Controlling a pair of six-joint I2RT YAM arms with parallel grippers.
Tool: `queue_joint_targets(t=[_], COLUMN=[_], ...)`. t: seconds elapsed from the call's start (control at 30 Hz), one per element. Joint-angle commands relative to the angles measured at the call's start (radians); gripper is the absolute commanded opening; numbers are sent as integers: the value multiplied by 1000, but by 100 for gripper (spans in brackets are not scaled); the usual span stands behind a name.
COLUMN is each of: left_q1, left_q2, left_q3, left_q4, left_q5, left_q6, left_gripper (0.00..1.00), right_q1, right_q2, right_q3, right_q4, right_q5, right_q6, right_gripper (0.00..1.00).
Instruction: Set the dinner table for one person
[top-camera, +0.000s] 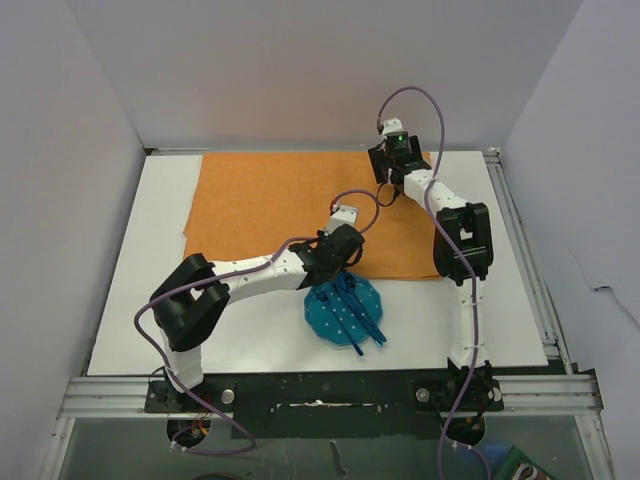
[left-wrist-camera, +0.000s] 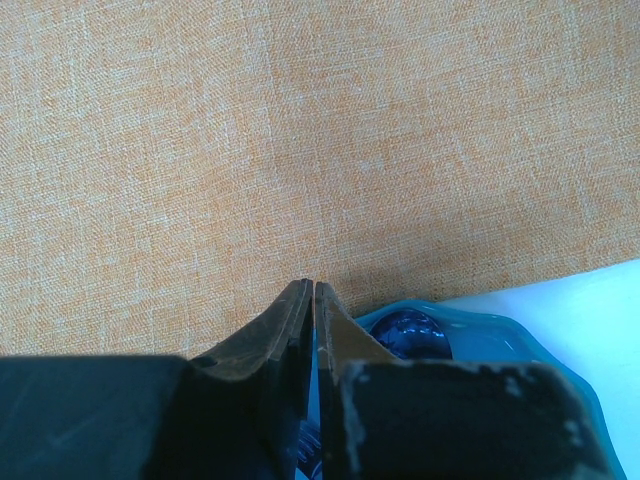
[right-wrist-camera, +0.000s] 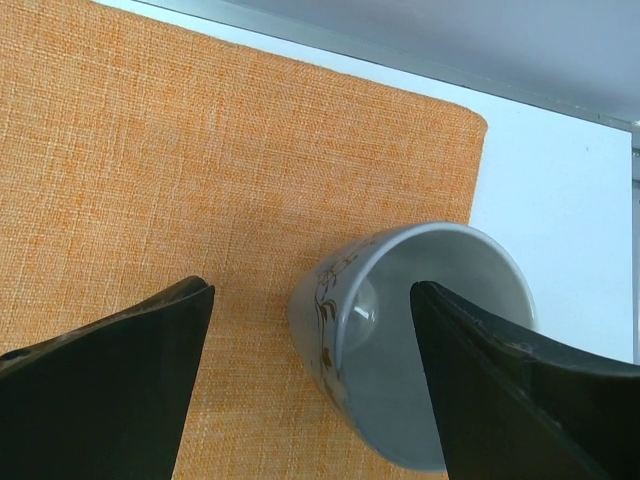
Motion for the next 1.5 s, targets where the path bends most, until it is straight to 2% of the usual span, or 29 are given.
queue_joint_targets(t=[0.0,0.23,0.4,0.57,0.63,0.67,0.7,0.73,0.77,0.93,1.03,1.27,1.47], left_q1=[-3,-3,4,97,160,193,233,273,307,428,466,505,578], left_q2=[-40,-44,-75,-133,-151,-159,-164,-170,-173,-167,-152,-115,-56], left_q3=[17,23,33,25,11,2,-6,-14,-22,-54,-73,-122,-200], left_q4=[24,14,-21,-41,-48,-49,-52,-54,-53,-25,3,62,188], left_q5=[-2,-39,-95,-98,-102,-99,-92,-83,-76,-95,-99,-96,-69], left_q6=[-19,-13,9,17,23,26,26,26,26,50,54,71,71], left_gripper=[6,6,7,7,7,7,7,7,7,7,7,6,6], right_q1=[-2,16,32,80,113,127,141,157,169,184,186,196,201], right_q2=[-125,-254,-368,-488,-537,-566,-596,-624,-654,-776,-813,-786,-774], right_q3=[-33,-167,-205,-260,-320,-364,-408,-464,-523,-800,-896,-956,-986], right_q4=[35,132,95,-15,-72,-91,-103,-111,-112,-62,-37,-53,-58], right_q5=[-2,61,91,106,100,89,80,76,70,38,3,-23,-33], right_q6=[21,34,73,136,187,211,236,264,290,424,459,487,530], right_gripper=[83,84,84,80,69,57,30,10,1,0,0,0,0])
